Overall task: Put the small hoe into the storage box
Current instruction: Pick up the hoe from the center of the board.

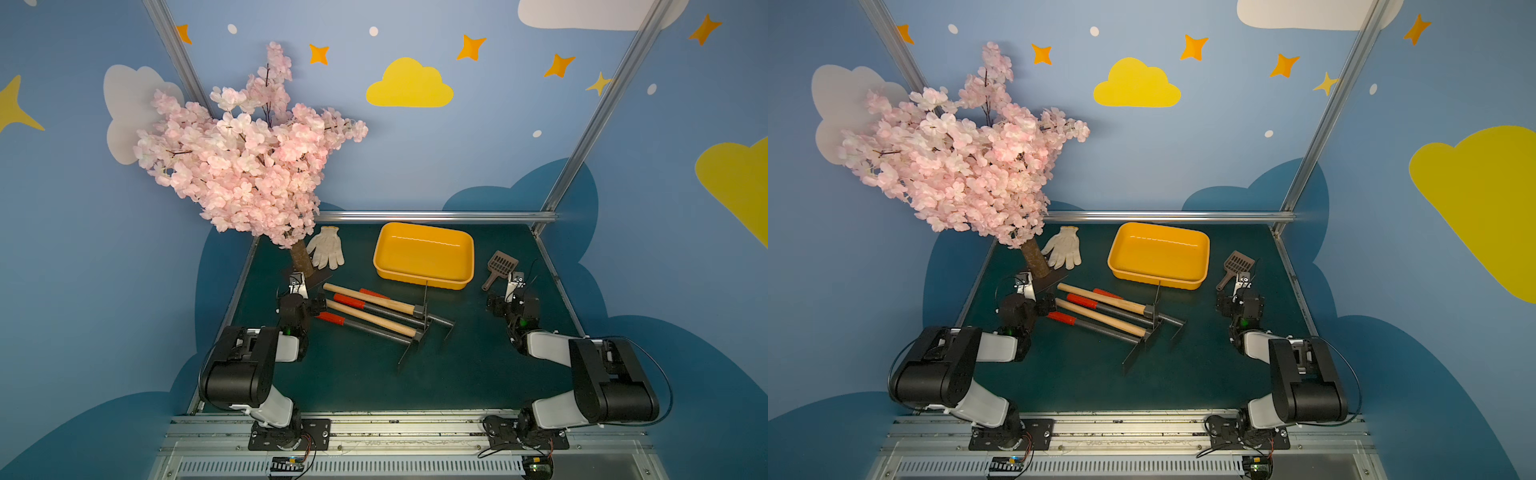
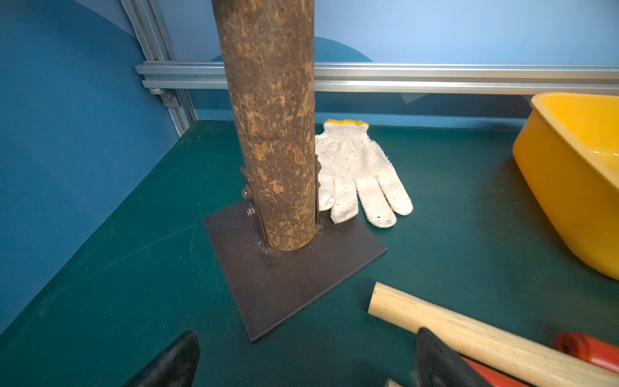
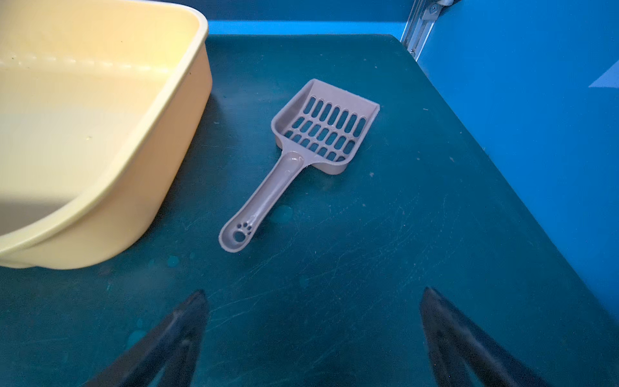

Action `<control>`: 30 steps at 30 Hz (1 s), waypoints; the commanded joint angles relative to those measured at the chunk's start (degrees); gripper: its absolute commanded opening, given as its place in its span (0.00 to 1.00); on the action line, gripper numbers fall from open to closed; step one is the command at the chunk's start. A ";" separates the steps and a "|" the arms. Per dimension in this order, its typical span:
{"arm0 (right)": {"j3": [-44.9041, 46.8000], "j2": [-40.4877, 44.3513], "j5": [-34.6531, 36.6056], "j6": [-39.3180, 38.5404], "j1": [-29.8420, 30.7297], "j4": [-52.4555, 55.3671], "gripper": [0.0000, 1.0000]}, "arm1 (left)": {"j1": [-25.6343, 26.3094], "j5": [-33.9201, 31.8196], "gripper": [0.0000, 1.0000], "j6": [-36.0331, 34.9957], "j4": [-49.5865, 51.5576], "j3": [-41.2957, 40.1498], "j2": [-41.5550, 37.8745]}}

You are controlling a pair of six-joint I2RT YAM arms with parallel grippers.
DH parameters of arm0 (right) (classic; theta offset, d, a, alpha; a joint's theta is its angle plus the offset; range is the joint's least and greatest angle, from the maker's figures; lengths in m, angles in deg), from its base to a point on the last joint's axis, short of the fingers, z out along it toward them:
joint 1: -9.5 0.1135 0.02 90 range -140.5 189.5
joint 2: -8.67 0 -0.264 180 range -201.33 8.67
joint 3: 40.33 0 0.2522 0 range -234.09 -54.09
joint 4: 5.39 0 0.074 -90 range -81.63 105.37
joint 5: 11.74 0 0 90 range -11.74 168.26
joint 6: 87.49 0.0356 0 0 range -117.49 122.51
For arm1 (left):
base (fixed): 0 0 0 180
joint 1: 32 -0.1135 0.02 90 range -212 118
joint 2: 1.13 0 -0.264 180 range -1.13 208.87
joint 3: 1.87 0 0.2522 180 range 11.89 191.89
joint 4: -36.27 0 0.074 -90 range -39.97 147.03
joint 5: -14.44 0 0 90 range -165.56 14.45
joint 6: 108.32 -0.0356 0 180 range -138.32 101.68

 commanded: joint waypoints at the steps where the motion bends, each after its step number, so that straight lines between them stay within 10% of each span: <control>1: -1.29 -0.54 -1.16 0.41 -0.49 0.11 0.98 | -0.23 -0.17 1.00 0.23 -0.48 0.01 0.47; 8: -1.81 -0.74 -2.87 -0.72 -0.41 0.83 0.97 | -0.23 -0.25 1.00 0.18 -0.58 -0.12 0.42; 14: -2.64 1.77 -4.77 -3.61 0.64 -0.54 0.77 | -0.20 -0.42 0.96 0.11 -0.90 -0.25 0.35; 21: -32.82 6.22 -18.30 -0.90 4.45 48.55 0.73 | 0.70 -2.36 0.85 -0.64 4.02 0.52 -4.51; 30: -53.25 -3.44 -27.45 -15.67 22.36 70.58 0.70 | 2.78 -2.98 0.83 3.61 26.96 3.51 -25.90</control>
